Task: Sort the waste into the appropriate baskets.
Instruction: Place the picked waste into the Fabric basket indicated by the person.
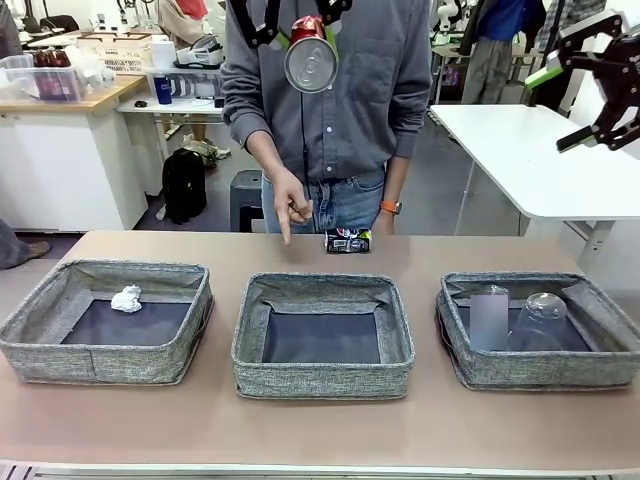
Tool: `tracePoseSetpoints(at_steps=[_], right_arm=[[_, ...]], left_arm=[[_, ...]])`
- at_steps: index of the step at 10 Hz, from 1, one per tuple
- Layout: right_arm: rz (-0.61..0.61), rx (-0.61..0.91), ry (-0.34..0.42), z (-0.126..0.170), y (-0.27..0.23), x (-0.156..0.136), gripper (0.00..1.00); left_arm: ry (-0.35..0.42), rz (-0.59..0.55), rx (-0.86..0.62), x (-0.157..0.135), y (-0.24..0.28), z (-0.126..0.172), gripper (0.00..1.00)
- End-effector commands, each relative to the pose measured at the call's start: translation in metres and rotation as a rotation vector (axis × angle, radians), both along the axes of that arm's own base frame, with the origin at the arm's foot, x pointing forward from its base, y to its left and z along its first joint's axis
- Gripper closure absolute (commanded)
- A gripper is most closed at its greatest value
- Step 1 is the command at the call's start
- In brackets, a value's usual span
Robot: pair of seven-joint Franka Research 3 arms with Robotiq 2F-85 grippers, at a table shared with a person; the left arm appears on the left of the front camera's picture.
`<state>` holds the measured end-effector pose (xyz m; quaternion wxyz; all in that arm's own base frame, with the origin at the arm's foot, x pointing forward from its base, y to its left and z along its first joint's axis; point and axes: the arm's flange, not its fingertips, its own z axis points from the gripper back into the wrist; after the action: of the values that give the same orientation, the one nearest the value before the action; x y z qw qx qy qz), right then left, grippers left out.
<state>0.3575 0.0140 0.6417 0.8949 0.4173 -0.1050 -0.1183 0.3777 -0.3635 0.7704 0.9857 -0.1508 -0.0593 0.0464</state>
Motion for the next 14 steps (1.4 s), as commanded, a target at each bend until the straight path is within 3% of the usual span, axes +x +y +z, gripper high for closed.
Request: tracePoseSetpoints(at_steps=[1, 2, 3, 4, 6, 7, 8, 11, 14], right_arm=[[0.009, 0.008, -0.002, 0.003, 0.0, 0.0, 0.0], [0.009, 0.008, -0.002, 0.003, 0.0, 0.0, 0.0], [0.009, 0.008, -0.002, 0.003, 0.0, 0.0, 0.0], [0.009, 0.008, -0.002, 0.003, 0.0, 0.0, 0.0], [0.009, 0.008, -0.002, 0.003, 0.0, 0.0, 0.0], [0.009, 0.008, -0.002, 0.003, 0.0, 0.0, 0.0], [0.009, 0.008, -0.002, 0.003, 0.0, 0.0, 0.0], [0.009, 0.008, -0.002, 0.003, 0.0, 0.0, 0.0], [0.009, 0.008, -0.002, 0.003, 0.0, 0.0, 0.0]], left_arm=[[-0.01, 0.007, 0.001, -0.003, 0.003, 0.0, 0.68], [0.0, 0.0, 0.0, 0.0, 0.0, 0.0, 0.68], [-0.015, 0.053, -0.025, 0.006, 0.001, -0.018, 0.68], [0.006, 0.03, -0.052, 0.007, 0.003, -0.042, 0.68], [0.004, 0.017, -0.086, 0.0, 0.006, -0.096, 0.68], [-0.044, 0.075, -0.128, -0.005, 0.004, -0.125, 0.68], [-0.013, 0.069, -0.152, -0.008, -0.003, -0.157, 0.68], [-0.007, 0.117, -0.102, 0.01, -0.021, -0.247, 0.68], [-0.015, 0.103, -0.027, 0.019, -0.033, -0.282, 0.68]])
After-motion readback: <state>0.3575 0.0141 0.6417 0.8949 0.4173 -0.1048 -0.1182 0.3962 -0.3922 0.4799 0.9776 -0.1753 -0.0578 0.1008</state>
